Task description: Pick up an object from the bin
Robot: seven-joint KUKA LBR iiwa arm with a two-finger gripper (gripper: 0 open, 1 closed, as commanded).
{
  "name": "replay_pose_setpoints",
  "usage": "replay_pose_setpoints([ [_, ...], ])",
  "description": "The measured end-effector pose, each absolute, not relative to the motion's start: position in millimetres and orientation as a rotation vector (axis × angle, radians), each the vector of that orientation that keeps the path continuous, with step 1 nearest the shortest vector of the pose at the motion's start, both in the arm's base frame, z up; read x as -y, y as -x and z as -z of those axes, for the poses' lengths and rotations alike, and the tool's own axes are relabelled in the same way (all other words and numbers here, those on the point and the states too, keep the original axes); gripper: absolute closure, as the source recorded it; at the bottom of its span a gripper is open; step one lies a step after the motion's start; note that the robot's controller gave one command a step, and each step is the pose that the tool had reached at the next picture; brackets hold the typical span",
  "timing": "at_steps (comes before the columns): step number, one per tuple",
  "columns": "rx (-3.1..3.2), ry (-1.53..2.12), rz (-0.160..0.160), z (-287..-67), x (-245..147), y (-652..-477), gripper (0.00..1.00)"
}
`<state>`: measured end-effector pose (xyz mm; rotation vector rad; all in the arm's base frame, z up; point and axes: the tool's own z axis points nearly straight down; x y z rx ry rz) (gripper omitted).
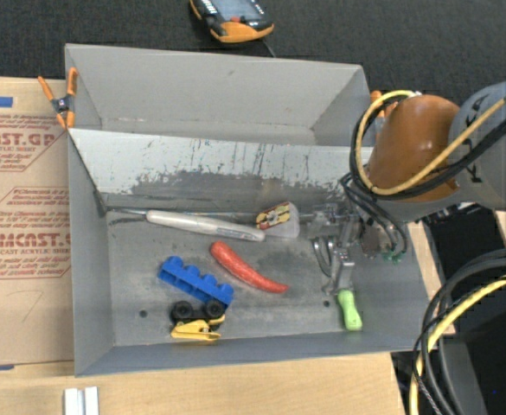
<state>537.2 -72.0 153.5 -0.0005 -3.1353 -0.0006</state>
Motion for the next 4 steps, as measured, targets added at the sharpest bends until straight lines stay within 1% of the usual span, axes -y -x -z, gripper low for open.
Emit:
replay_pose_setpoints([
  [1, 3.143, -0.001, -0.001, -157.7, 71.7, -539.2, 0.0],
  [2, 3.133, 0.187, 0.003, -69.2, -20.3, -517.7, 0.0],
  [3, 3.149, 0.167, -0.004, -139.7, -4.9, -520.6, 0.0],
  [4, 3.109, 0.361, 0.002, -98.3, -29.3, -513.0, 0.0],
])
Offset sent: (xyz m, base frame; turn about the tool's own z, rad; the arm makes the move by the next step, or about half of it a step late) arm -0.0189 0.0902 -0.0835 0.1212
